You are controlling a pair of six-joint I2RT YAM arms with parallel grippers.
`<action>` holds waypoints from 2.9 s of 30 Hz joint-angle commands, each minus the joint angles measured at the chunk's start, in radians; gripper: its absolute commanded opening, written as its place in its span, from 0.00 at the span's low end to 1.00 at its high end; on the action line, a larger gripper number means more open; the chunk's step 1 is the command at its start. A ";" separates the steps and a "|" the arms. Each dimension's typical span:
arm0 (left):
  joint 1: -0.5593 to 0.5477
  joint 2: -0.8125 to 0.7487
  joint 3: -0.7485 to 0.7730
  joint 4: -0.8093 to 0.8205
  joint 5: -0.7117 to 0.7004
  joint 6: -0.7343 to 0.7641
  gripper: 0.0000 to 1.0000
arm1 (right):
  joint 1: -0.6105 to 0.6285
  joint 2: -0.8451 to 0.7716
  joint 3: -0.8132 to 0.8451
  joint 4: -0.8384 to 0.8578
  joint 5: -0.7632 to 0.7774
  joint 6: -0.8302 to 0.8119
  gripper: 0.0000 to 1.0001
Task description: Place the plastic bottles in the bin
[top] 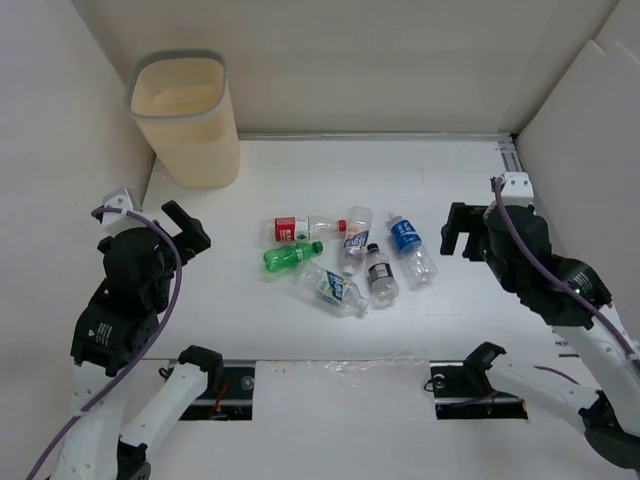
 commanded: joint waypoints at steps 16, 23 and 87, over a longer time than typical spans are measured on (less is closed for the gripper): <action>-0.006 0.011 -0.088 0.129 0.178 0.016 1.00 | -0.123 0.196 -0.047 0.141 -0.132 -0.096 1.00; -0.006 0.022 -0.163 0.213 0.270 0.016 1.00 | -0.269 0.430 -0.101 0.313 -0.414 -0.180 1.00; -0.135 0.456 -0.044 1.197 1.178 -0.150 1.00 | 0.008 0.339 -0.066 0.957 -1.237 0.108 0.00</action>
